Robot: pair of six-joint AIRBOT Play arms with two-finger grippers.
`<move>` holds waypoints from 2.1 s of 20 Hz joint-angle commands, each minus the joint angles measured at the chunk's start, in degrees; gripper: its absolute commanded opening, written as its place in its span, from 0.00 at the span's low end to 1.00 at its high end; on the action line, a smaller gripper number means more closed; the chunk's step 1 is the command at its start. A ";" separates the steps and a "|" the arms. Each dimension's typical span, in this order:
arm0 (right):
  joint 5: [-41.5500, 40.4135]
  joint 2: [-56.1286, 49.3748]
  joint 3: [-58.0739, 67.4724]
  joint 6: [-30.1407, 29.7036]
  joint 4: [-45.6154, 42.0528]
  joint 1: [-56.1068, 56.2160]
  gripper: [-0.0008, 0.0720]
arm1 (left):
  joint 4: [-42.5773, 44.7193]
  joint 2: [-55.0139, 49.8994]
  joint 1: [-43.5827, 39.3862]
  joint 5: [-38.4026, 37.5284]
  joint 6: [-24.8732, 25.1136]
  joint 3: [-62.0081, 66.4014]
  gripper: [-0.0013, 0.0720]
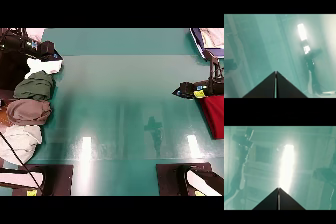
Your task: Fold the shirts.
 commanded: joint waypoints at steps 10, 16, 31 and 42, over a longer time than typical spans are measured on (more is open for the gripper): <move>0.42 0.04 0.04 0.02 0.04 0.07 0.04 | 0.02 0.04 0.00 0.02 0.00 -0.02 0.05; 0.39 0.02 0.04 0.02 0.00 0.07 0.04 | -1.16 0.02 0.00 3.52 0.66 -0.02 0.06; 2.10 0.04 -0.02 0.04 0.07 0.11 0.04 | 29.29 -19.47 4.70 36.52 -2.89 0.00 0.85; 2.54 0.04 -0.04 0.04 0.04 0.07 0.04 | 21.22 -21.66 4.61 31.76 -1.03 5.77 0.05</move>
